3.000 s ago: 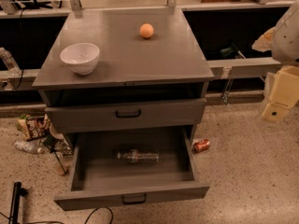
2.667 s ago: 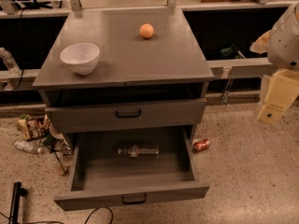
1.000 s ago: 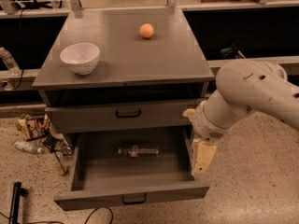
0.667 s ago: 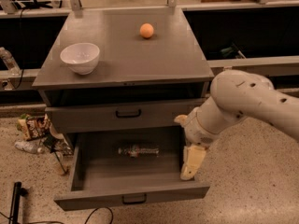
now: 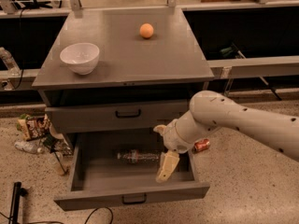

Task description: Pick water bottle from middle drawer and place on counter

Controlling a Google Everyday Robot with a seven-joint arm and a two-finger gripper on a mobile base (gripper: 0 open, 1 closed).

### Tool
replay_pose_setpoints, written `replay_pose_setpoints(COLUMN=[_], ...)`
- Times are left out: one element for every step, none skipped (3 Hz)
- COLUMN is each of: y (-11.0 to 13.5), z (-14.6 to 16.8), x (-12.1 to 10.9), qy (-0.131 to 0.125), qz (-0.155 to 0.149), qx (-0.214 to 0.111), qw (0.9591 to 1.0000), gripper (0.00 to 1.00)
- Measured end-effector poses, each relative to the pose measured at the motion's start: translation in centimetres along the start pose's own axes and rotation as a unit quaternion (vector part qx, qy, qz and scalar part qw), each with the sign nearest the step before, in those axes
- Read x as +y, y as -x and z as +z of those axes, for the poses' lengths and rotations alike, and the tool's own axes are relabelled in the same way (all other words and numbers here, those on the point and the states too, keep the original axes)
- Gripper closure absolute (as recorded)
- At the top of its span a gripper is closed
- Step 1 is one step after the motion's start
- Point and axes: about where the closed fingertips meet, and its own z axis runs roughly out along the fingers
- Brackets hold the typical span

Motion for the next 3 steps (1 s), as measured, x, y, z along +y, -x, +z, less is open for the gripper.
replay_pose_setpoints(y=[0.4, -1.2, -1.8], z=[4.3, 9.0, 11.4], x=[-1.8, -4.4, -6.0], qy=[-0.01, -0.021, -0.024], qz=[0.018, 0.039, 0.056], qx=[-0.018, -0.006, 0.004], qw=[0.9996, 0.999, 0.9981], gripper=[0.0, 0.0, 0.0])
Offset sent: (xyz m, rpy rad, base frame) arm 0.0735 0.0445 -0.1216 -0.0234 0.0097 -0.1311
